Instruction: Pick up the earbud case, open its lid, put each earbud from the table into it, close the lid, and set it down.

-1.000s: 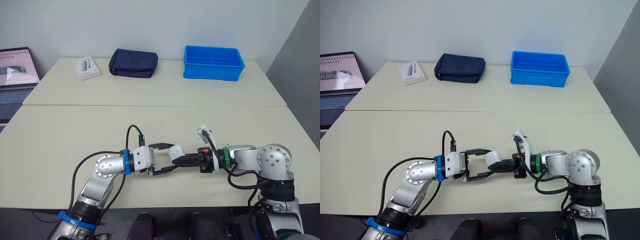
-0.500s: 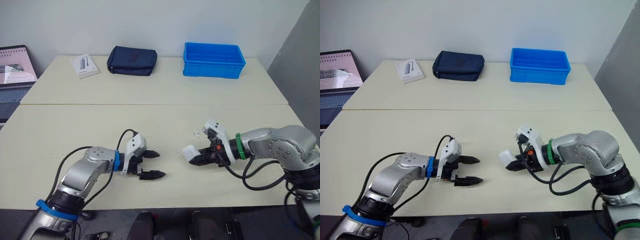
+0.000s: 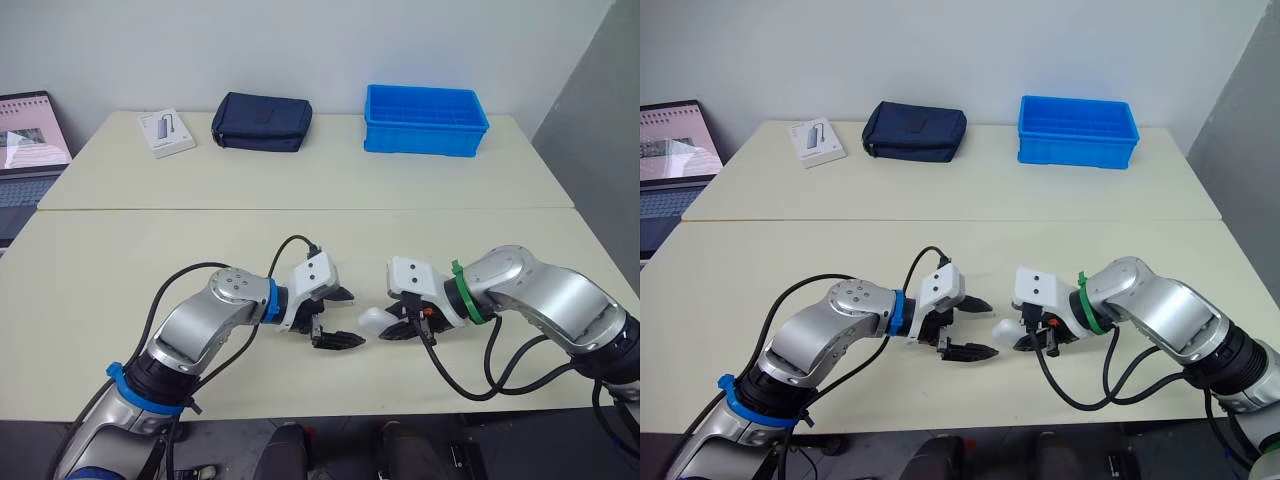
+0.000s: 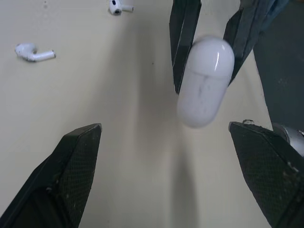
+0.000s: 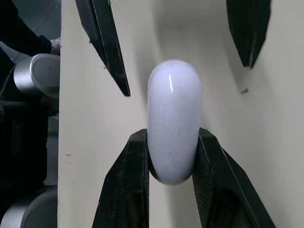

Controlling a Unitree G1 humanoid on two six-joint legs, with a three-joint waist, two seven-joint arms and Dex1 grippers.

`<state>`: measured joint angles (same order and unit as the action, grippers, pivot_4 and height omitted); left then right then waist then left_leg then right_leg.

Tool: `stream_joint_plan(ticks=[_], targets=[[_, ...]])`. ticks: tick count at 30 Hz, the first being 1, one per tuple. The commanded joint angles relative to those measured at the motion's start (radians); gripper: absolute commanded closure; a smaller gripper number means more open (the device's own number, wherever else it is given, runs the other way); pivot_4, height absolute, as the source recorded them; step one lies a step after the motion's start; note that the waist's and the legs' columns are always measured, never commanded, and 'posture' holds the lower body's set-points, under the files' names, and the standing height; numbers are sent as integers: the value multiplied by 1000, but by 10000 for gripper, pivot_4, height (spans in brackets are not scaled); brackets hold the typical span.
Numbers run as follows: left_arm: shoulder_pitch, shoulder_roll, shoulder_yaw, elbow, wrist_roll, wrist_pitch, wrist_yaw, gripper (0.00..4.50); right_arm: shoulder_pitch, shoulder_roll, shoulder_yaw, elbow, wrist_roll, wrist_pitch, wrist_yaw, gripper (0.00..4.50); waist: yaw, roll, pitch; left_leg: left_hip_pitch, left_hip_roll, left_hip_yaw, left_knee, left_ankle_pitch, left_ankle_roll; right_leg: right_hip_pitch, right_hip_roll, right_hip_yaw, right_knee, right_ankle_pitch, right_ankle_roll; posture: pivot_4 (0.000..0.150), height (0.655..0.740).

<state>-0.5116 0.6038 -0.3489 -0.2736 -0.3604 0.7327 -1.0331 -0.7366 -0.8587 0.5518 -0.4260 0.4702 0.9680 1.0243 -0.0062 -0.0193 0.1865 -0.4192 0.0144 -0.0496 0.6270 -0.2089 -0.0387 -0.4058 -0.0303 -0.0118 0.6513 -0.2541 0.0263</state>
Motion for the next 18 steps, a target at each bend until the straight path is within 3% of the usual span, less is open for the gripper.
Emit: stream_joint_plan(ticks=[1,15,18], targets=[[-20,-11,-5,-31,17,-39,5,0,-3,4,-36,-14,-11,3,13,37095,0,0,0,0,0,0,0,0,0,0,0,0,0,0,0,1500,7400],[-20,-22,-31,-3,40,-107,-44,0,-3,44,-59,-15,-8,35,12,37095,1,0,0,3,0,0,2,0,0,0,0,1,7,0,0,1500,7400],[-19,-27,-27,8,36,-110,-50,5931,-3,47,-61,-15,-10,33,11,37095,0,0,0,3,0,0,2,0,0,0,0,1,7,0,0,1500,7400]])
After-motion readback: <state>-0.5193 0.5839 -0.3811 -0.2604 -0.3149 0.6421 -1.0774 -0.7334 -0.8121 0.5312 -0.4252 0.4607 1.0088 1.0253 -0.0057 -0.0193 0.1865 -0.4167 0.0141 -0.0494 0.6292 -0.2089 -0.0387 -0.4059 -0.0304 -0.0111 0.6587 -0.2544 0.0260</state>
